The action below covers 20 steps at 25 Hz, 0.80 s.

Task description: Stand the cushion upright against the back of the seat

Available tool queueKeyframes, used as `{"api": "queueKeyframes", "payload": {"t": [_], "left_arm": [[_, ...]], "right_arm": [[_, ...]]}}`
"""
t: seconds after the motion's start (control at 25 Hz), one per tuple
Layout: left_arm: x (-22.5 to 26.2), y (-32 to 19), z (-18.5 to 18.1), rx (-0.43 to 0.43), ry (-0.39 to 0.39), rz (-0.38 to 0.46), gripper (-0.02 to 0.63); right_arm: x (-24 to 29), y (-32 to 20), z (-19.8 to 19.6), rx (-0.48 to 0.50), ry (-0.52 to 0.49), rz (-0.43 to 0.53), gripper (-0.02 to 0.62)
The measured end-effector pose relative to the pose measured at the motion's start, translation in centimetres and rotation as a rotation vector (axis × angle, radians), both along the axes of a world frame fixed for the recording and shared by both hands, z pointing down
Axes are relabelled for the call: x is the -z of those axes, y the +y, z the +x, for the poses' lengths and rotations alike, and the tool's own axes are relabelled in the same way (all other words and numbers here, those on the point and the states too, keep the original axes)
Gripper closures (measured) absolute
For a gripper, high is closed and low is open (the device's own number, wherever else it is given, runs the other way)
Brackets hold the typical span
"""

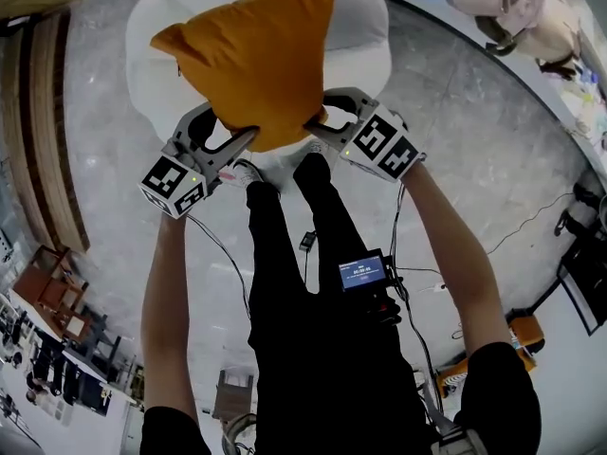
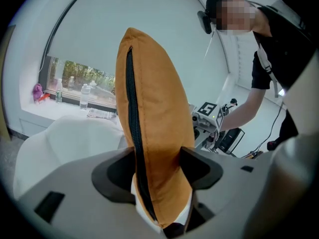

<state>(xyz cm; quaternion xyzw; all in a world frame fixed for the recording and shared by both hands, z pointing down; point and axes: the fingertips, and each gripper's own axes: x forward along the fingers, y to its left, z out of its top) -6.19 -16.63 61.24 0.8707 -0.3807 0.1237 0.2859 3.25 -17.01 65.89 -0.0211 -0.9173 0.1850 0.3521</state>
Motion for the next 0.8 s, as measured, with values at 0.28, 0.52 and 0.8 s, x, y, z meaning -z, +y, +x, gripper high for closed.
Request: {"api": "queueKeyframes", "payload": {"t": [0.28,0.52,0.8], "left_arm": [[-7.6,-3.8,0.1,-0.013,-0.072,-0.017,0.318],[-13.5,-5.8,-0.8,-0.015,-0.116,-0.043,0.316],[-20.5,-7.8,-2.0,-0.016,-0.207,-0.079,0.316]], "right_arm": [[-7.8,-3.9,-0.1,0.014,0.061,0.089,0.405],[-13.4,-6.3,-1.1,0.024,0.124,0.194,0.413],[-20.5,-8.5,-2.5,0.023,0.152,0.244,0.416]]}}
